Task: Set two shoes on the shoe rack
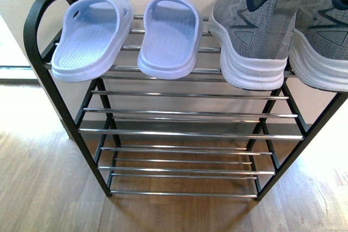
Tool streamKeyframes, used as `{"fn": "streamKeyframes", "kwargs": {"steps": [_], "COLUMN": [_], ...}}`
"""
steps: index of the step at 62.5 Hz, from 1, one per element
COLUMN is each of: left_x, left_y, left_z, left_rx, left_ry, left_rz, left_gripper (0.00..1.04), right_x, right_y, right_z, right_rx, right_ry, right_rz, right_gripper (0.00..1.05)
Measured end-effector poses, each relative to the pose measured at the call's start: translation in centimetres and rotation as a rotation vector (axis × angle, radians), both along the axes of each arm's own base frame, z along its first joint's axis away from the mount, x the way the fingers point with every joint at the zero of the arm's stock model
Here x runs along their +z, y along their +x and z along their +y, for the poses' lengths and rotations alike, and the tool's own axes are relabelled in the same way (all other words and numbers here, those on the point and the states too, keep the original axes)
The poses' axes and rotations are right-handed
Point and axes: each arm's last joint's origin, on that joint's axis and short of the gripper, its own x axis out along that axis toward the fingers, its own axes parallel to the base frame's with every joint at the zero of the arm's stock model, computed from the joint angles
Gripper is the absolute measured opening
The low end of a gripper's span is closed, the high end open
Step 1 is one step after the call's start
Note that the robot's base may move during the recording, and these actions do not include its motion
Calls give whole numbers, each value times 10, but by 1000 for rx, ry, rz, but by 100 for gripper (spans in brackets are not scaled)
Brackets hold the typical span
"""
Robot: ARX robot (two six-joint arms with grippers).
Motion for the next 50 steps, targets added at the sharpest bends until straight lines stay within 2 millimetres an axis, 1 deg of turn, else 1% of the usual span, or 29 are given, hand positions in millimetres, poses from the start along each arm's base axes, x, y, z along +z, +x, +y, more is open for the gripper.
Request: {"fn": "streamKeyframes", "kwargs": {"steps": [6, 11, 15, 23, 25, 29, 33, 37, 39, 44, 50], "left_x": [-13, -24, -29, -29, -30, -32, -33, -34, -35, -38, -41], "left_y": [-19, -29, -31, -31, -31, -34, -38, -42, -44, -47, -51], "left_z": [12, 20, 23, 23, 24, 28, 29, 32, 33, 36, 44], "left_rx": [53, 86, 106, 101, 39, -113, -185, -201, -204, -201, -225], "left_ry": [-17, -37, -44, -52, -47, -16, 16, 39, 47, 58, 62], "left_rz": [-12, -25, -20, -22, -46, -129, -153, -159, -159, -153, -156], "left_gripper": [95, 95, 95, 95, 91, 79, 68, 57, 50, 38, 18], "right_x": [0, 0, 0, 0, 0, 0, 0, 0, 0, 0, 0], "right_y": [0, 0, 0, 0, 0, 0, 0, 0, 0, 0, 0], "right_z": [0, 0, 0, 0, 0, 0, 0, 0, 0, 0, 0], "right_rx": [0, 0, -1, 0, 0, 0, 0, 0, 0, 0, 0], "right_ry": [0, 0, 0, 0, 0, 0, 0, 0, 0, 0, 0], "right_rz": [0, 0, 0, 0, 0, 0, 0, 0, 0, 0, 0], "right_gripper": [96, 96, 96, 96, 96, 96, 96, 96, 96, 96, 96]}}
